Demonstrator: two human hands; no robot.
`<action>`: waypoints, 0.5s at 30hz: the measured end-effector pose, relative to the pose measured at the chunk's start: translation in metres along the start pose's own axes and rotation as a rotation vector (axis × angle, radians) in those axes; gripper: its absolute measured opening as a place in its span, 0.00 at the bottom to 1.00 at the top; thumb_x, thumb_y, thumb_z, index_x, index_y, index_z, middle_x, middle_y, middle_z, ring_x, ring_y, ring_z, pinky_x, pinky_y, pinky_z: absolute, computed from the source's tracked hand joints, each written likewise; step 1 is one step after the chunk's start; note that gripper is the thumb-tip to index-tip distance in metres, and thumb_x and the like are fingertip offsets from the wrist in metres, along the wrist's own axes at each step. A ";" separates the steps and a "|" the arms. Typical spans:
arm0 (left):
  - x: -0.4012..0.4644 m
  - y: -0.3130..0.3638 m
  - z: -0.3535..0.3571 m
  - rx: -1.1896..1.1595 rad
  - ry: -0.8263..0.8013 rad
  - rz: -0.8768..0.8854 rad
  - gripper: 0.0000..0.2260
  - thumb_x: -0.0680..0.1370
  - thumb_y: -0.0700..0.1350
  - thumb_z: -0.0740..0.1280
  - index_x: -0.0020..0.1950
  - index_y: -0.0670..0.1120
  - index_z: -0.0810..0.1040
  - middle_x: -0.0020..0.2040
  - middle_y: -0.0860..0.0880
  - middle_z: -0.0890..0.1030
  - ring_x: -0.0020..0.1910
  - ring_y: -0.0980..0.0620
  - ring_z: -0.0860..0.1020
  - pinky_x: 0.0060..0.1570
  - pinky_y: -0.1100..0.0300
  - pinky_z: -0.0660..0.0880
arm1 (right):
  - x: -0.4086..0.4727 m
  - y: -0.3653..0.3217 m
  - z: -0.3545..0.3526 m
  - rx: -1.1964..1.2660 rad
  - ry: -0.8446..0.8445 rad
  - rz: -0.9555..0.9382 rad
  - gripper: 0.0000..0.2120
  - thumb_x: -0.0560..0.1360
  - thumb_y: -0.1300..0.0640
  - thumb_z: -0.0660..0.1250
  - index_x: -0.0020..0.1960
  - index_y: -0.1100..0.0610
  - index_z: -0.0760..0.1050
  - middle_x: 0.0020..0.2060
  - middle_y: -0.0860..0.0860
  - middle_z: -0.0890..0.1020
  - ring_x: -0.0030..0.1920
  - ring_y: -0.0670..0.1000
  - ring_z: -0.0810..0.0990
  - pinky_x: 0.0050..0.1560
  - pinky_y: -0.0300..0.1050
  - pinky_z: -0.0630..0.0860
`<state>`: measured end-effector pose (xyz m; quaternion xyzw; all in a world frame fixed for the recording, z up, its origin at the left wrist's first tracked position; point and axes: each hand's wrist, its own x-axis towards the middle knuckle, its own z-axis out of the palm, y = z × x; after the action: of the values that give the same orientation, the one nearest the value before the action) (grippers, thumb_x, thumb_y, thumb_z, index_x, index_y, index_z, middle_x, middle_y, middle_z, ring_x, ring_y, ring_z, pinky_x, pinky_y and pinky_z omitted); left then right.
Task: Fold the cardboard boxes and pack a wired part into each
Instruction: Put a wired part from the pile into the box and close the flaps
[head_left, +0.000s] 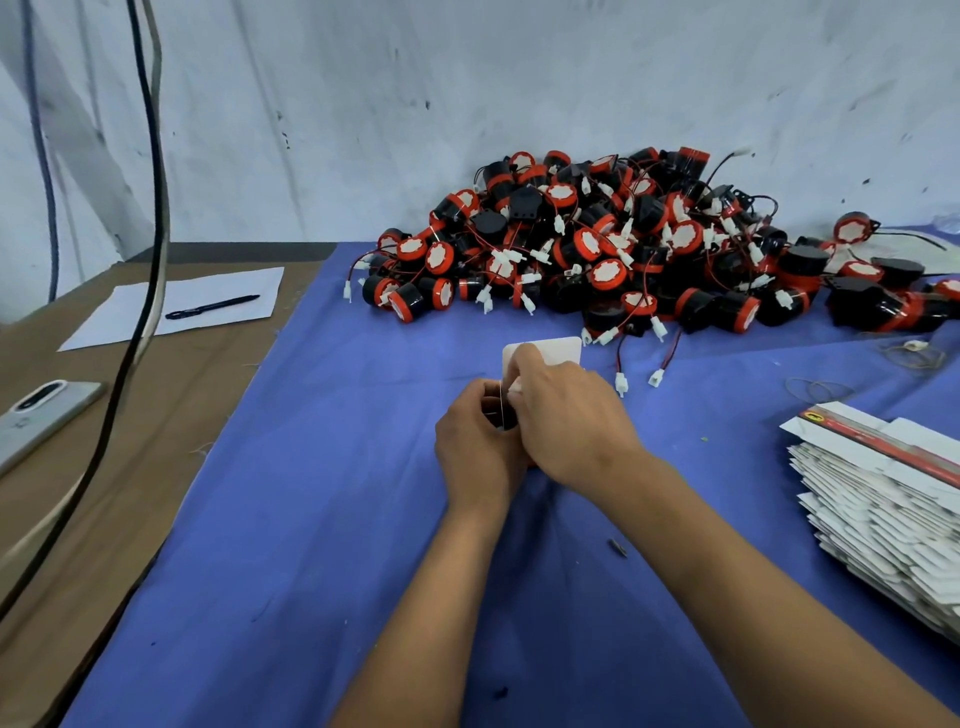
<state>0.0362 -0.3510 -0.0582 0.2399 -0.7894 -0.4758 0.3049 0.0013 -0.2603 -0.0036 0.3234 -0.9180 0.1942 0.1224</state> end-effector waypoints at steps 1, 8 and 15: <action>0.000 0.000 0.000 -0.003 0.003 -0.002 0.05 0.76 0.48 0.73 0.42 0.50 0.78 0.35 0.56 0.82 0.35 0.60 0.78 0.33 0.65 0.67 | 0.000 0.000 0.000 -0.004 -0.004 -0.019 0.05 0.80 0.61 0.59 0.54 0.54 0.67 0.32 0.49 0.70 0.30 0.52 0.67 0.28 0.48 0.56; 0.000 0.001 -0.001 -0.002 -0.032 -0.018 0.06 0.75 0.48 0.73 0.42 0.53 0.76 0.36 0.57 0.82 0.36 0.61 0.79 0.34 0.64 0.69 | -0.007 0.008 -0.002 0.227 0.036 -0.051 0.06 0.79 0.63 0.61 0.51 0.53 0.73 0.40 0.52 0.81 0.42 0.56 0.78 0.40 0.57 0.76; -0.001 -0.001 0.000 -0.038 -0.041 0.031 0.08 0.72 0.46 0.77 0.47 0.55 0.80 0.41 0.59 0.84 0.42 0.62 0.81 0.41 0.63 0.76 | 0.000 0.030 -0.013 -0.026 0.033 0.076 0.05 0.72 0.65 0.63 0.39 0.61 0.76 0.36 0.54 0.79 0.41 0.58 0.78 0.38 0.56 0.76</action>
<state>0.0366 -0.3508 -0.0590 0.2119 -0.7900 -0.4906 0.3004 -0.0169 -0.2335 -0.0004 0.2833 -0.9299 0.1923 0.1344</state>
